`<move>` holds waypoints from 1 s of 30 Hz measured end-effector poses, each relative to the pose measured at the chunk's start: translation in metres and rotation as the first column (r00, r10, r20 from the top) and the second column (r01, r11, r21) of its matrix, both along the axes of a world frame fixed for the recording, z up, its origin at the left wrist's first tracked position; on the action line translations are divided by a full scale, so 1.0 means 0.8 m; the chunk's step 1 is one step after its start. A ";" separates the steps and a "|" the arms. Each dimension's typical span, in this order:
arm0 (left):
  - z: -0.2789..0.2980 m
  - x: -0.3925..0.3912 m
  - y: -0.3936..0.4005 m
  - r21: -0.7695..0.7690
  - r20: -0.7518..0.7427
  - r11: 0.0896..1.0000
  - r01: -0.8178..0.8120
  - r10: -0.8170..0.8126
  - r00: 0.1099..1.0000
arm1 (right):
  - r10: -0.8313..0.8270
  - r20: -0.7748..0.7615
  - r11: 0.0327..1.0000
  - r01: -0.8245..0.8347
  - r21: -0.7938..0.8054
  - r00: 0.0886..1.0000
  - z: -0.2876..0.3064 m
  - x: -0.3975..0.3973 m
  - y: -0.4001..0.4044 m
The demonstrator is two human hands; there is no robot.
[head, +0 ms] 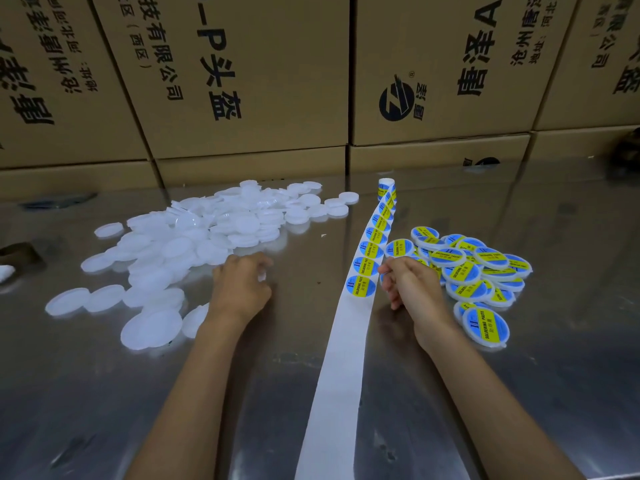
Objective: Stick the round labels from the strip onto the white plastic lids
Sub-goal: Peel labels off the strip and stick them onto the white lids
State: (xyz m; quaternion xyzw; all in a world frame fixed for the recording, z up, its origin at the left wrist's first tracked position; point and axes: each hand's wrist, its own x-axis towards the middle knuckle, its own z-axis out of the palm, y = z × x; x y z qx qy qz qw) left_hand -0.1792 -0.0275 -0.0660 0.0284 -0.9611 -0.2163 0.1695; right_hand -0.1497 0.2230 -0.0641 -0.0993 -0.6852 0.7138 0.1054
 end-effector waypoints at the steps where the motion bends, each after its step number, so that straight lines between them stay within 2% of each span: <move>1: -0.001 -0.001 0.001 -0.021 0.002 1.000 -0.008 0.008 1.000 | 0.001 0.001 1.000 -0.001 -0.001 1.000 0.000 0.000 0.000; 7: -0.002 -0.003 -0.005 -0.204 0.011 0.959 -0.194 0.201 0.980 | 0.011 0.000 1.000 -0.011 -0.003 1.000 0.000 0.001 0.000; 11: -0.003 -0.002 -0.007 -0.210 -0.008 0.946 -0.246 0.250 0.968 | 0.009 -0.006 1.000 -0.009 0.018 1.000 -0.003 -0.002 0.001; 13: -0.001 -0.003 -0.006 -0.087 -0.046 0.970 -0.227 0.224 0.974 | -0.016 -0.046 0.995 0.020 0.098 0.999 -0.007 -0.004 -0.002; 15: 0.003 -0.004 -0.001 0.191 -0.094 0.972 -0.137 0.157 0.983 | -0.036 -0.168 0.961 0.081 0.264 0.985 -0.012 -0.005 -0.007; 16: 0.006 -0.004 0.003 0.335 -0.095 0.938 -0.084 0.123 0.988 | -0.009 -0.236 0.921 0.100 0.377 0.972 -0.015 -0.004 -0.011; 18: 0.012 -0.001 0.012 0.598 -0.042 0.801 -0.016 0.052 0.998 | 0.082 -0.309 0.778 0.133 0.614 0.947 -0.025 -0.004 -0.015; 19: 0.015 -0.001 0.016 0.740 -0.001 0.672 0.000 0.002 1.000 | 0.112 -0.307 0.694 0.147 0.705 0.945 -0.031 -0.005 -0.016; 21: 0.021 0.001 0.022 0.953 0.046 0.303 0.007 -0.168 0.985 | 0.147 -0.272 0.561 0.146 0.815 0.951 -0.041 -0.008 -0.015; 23: 0.026 0.006 0.026 1.000 0.015 -0.009 -0.018 -0.307 0.952 | 0.161 -0.240 0.519 0.125 0.846 0.957 -0.046 -0.009 -0.014; 25: 0.029 0.010 0.032 0.975 -0.019 -0.215 -0.062 -0.356 0.934 | 0.181 -0.239 0.521 0.113 0.846 0.954 -0.048 -0.010 -0.014; 26: 0.029 0.011 0.036 0.956 -0.026 -0.281 -0.083 -0.363 0.931 | 0.190 -0.240 0.526 0.107 0.844 0.952 -0.047 -0.010 -0.014; 27: 0.029 0.013 0.040 0.946 -0.022 -0.309 -0.098 -0.363 0.932 | 0.196 -0.239 0.534 0.101 0.839 0.951 -0.045 -0.009 -0.013; 28: 0.027 0.013 0.044 0.950 -0.009 -0.295 -0.105 -0.363 0.932 | 0.204 -0.237 0.540 0.093 0.836 0.950 -0.044 -0.009 -0.013; 30: 0.023 0.014 0.052 0.973 0.022 -0.204 -0.109 -0.389 0.921 | 0.233 -0.231 0.553 0.067 0.831 0.945 -0.040 -0.007 -0.013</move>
